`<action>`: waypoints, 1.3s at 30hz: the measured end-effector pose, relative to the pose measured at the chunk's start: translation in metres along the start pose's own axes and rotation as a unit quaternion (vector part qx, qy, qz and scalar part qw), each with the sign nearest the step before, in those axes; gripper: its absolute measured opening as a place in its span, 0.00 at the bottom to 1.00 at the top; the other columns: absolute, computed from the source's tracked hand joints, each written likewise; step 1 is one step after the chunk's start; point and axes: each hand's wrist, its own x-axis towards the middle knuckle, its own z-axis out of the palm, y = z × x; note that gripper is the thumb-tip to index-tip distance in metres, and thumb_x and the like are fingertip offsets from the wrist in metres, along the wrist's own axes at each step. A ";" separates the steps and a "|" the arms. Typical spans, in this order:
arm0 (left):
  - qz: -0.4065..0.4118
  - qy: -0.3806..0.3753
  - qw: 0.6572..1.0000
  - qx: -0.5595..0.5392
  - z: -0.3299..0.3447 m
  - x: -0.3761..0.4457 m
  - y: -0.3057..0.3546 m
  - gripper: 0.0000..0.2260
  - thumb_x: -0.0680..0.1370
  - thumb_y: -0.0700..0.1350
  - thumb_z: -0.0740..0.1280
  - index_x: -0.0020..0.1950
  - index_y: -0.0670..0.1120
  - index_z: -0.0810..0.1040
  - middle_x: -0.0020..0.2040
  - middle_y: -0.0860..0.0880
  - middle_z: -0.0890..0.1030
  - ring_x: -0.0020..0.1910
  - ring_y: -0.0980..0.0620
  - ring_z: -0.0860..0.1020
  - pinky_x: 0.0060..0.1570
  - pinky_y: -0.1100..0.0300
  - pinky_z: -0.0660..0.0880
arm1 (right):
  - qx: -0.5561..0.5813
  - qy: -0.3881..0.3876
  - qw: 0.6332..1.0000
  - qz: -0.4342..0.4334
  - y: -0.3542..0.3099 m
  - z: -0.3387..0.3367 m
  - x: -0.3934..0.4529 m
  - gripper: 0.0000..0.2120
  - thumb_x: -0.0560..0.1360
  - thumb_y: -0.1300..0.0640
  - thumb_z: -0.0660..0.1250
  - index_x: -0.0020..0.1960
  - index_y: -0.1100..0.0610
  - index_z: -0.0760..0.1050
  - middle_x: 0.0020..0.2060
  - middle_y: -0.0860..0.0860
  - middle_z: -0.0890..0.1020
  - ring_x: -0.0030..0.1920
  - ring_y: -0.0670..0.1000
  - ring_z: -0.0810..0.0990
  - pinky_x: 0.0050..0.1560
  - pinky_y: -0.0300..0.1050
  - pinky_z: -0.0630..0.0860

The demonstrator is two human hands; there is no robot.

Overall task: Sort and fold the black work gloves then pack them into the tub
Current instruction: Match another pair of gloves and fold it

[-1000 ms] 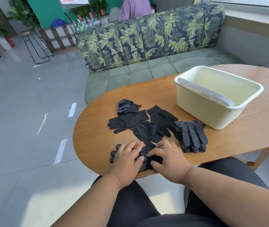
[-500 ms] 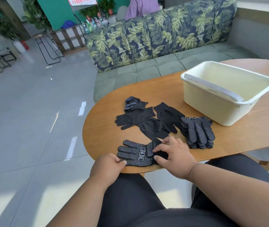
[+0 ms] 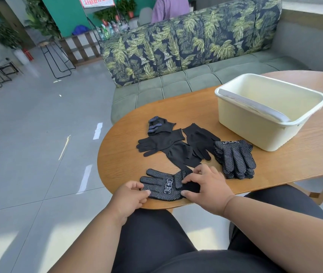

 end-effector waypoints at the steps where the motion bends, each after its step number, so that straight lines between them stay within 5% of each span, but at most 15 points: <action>1: -0.003 0.000 1.000 -0.006 -0.001 0.000 0.000 0.11 0.78 0.44 0.76 0.58 0.47 0.79 0.54 0.47 0.84 0.52 0.49 0.84 0.45 0.62 0.80 | -0.003 0.001 1.000 -0.001 0.000 0.000 0.000 0.21 0.71 0.27 0.63 0.60 0.33 0.77 0.59 0.41 0.70 0.62 0.48 0.68 0.67 0.53 0.67; 7: -0.029 -0.055 0.998 -0.014 -0.008 0.008 -0.001 0.11 0.76 0.48 0.78 0.57 0.51 0.83 0.50 0.49 0.88 0.48 0.53 0.84 0.47 0.60 0.79 | 0.002 0.002 1.000 0.003 0.001 0.000 0.002 0.19 0.72 0.30 0.66 0.60 0.33 0.77 0.59 0.42 0.69 0.63 0.48 0.68 0.69 0.53 0.66; 13: 0.028 -0.132 0.986 0.096 -0.013 0.014 0.004 0.17 0.70 0.41 0.78 0.55 0.58 0.86 0.50 0.47 0.86 0.51 0.49 0.84 0.64 0.49 0.80 | -0.003 -0.001 1.000 0.004 -0.001 -0.002 0.001 0.19 0.73 0.30 0.65 0.61 0.33 0.77 0.59 0.42 0.69 0.63 0.48 0.68 0.69 0.53 0.66; 19: 0.076 -0.116 0.976 0.165 -0.003 0.015 0.015 0.03 0.79 0.46 0.74 0.52 0.54 0.87 0.49 0.53 0.88 0.53 0.54 0.85 0.62 0.56 0.79 | -0.002 0.001 1.000 0.002 -0.002 -0.002 0.000 0.19 0.72 0.30 0.65 0.61 0.33 0.77 0.59 0.41 0.69 0.62 0.48 0.67 0.68 0.52 0.66; 26: 0.112 -0.072 0.964 0.229 0.009 0.026 0.020 0.07 0.79 0.54 0.73 0.48 0.51 0.85 0.44 0.53 0.87 0.44 0.56 0.82 0.52 0.57 0.79 | -0.003 0.002 1.000 0.000 -0.001 -0.002 0.000 0.20 0.72 0.30 0.65 0.61 0.34 0.77 0.59 0.42 0.70 0.62 0.48 0.68 0.67 0.53 0.67; 31: 0.115 -0.054 0.964 0.232 0.020 0.027 0.023 0.12 0.76 0.55 0.76 0.58 0.56 0.80 0.43 0.54 0.84 0.43 0.56 0.82 0.45 0.59 0.75 | 0.002 0.004 1.000 0.000 -0.001 -0.001 0.001 0.20 0.71 0.30 0.66 0.61 0.33 0.77 0.59 0.42 0.69 0.62 0.48 0.68 0.67 0.52 0.67; 35: 0.152 0.025 0.949 0.274 0.030 0.023 0.024 0.15 0.73 0.54 0.79 0.50 0.56 0.74 0.39 0.54 0.84 0.40 0.56 0.82 0.43 0.57 0.78 | -0.003 0.000 1.000 0.000 0.000 0.000 0.001 0.20 0.72 0.30 0.65 0.61 0.33 0.77 0.59 0.42 0.69 0.62 0.49 0.68 0.67 0.52 0.67; 39: 0.210 0.060 0.922 0.319 0.036 0.014 0.023 0.09 0.75 0.53 0.78 0.43 0.55 0.78 0.41 0.56 0.81 0.40 0.58 0.79 0.39 0.60 0.75 | -0.005 -0.004 1.000 0.001 0.001 0.000 0.001 0.21 0.71 0.29 0.64 0.61 0.33 0.77 0.59 0.42 0.69 0.62 0.49 0.68 0.67 0.53 0.67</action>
